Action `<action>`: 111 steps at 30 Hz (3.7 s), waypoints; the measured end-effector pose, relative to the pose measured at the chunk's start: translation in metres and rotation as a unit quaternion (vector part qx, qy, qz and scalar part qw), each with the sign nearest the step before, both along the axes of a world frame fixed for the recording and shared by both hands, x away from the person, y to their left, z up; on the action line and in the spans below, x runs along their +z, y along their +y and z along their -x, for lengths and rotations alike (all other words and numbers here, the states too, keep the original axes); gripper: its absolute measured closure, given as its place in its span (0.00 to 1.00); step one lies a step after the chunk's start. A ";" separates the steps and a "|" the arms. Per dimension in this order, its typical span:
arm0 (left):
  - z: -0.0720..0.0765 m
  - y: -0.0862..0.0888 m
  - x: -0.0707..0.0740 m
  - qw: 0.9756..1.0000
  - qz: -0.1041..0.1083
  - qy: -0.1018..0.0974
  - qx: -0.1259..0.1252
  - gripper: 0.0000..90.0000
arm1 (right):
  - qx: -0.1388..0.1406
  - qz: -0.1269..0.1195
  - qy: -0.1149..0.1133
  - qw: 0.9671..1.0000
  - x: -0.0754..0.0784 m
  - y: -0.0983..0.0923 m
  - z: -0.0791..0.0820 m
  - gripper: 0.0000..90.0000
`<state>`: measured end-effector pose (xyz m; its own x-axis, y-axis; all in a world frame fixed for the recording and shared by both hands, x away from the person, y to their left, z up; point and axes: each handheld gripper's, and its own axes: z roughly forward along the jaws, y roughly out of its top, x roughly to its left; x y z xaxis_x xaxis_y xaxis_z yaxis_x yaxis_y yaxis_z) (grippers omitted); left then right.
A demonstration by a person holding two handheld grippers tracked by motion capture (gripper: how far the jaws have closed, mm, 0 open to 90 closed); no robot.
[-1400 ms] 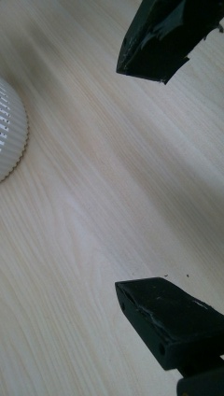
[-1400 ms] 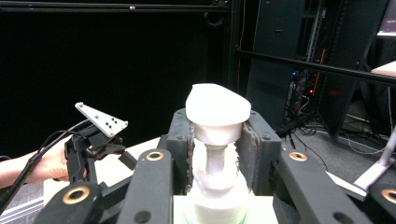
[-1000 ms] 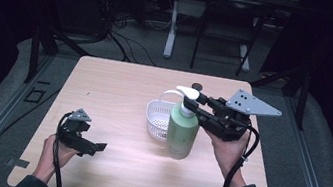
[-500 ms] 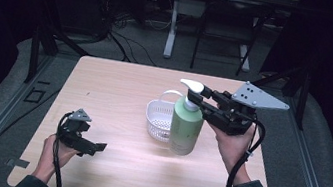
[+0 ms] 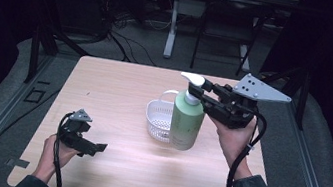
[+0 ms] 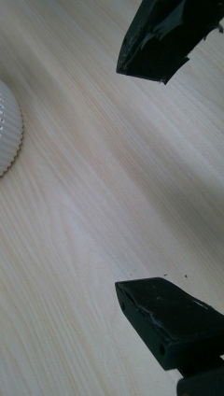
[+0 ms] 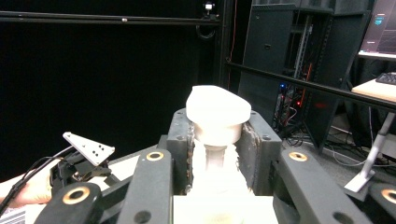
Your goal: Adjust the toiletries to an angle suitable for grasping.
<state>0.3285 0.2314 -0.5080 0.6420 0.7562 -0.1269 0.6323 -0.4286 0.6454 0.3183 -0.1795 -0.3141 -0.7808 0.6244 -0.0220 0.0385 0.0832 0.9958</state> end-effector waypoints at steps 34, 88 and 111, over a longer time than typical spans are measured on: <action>0.000 -0.001 -0.001 1.000 -0.002 0.002 -0.003 0.00 | -0.015 0.017 -0.011 1.000 0.028 0.015 -0.034 0.75; 0.000 -0.002 -0.001 1.000 -0.003 0.003 -0.007 0.00 | -0.044 0.026 0.018 0.999 0.007 0.053 -0.084 0.75; 0.000 -0.002 0.000 1.000 -0.002 0.004 -0.012 0.00 | -0.048 0.035 0.030 0.998 -0.017 0.064 -0.093 0.75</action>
<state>0.3285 0.2294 -0.5084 0.6588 0.7414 -0.1281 0.6266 -0.4464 0.6388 0.4112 -0.1160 -0.3316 -0.7184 0.6952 -0.0239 0.1084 0.1458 0.9834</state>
